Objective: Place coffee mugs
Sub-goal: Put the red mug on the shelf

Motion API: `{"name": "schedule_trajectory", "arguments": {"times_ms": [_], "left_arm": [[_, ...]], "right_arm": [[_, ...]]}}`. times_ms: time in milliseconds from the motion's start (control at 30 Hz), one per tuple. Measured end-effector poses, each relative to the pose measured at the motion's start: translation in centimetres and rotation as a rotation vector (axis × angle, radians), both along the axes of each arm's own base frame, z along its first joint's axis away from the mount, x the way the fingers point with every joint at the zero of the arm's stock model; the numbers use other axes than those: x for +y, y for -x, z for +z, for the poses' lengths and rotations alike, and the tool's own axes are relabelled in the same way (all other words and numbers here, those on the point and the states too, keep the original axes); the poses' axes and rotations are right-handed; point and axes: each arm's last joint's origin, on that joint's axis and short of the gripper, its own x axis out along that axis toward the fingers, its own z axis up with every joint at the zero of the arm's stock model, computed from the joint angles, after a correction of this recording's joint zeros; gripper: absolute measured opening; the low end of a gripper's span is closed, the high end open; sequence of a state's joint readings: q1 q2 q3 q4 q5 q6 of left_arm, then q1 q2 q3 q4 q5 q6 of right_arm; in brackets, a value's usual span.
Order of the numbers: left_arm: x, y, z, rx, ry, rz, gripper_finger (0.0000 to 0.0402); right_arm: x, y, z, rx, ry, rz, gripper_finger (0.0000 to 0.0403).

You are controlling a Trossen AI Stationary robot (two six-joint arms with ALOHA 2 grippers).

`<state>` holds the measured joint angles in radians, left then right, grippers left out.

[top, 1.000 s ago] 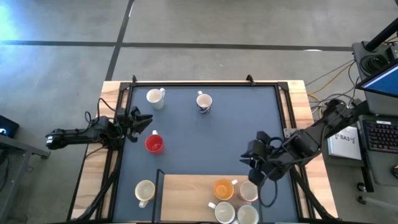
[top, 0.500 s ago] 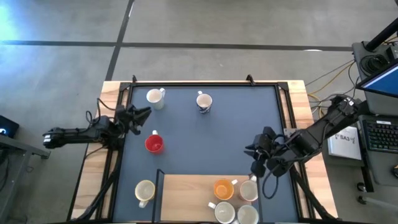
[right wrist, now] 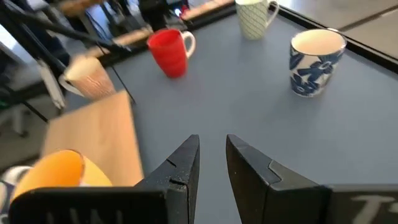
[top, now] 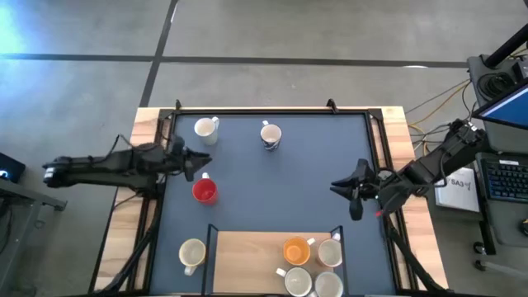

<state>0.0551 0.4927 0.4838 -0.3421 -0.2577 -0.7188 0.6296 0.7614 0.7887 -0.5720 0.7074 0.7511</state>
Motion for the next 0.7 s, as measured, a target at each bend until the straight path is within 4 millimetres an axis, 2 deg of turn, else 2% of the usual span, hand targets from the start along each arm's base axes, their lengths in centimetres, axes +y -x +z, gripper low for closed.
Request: {"name": "schedule_trajectory", "arguments": {"times_ms": [167,367,500,700], "left_arm": [[-0.1,-0.3,2.3,0.365,0.199,0.125,0.0116],[-0.9,-0.9,2.8,0.770,0.332,0.175,0.0116],[-2.0,-2.2,2.0,0.885,0.419,0.128,0.0116],[-3.1,-3.8,0.6,0.986,0.423,0.148,0.0116]], "right_arm": [[-0.8,1.1,-1.5,-0.034,-0.035,-0.005,0.0068],[-1.2,1.7,-4.0,-0.015,-0.095,-0.045,0.0068],[-1.4,2.0,-5.5,0.004,-0.131,-0.076,0.0068],[-1.4,2.0,-6.6,0.008,-0.157,-0.068,0.0068]]}}
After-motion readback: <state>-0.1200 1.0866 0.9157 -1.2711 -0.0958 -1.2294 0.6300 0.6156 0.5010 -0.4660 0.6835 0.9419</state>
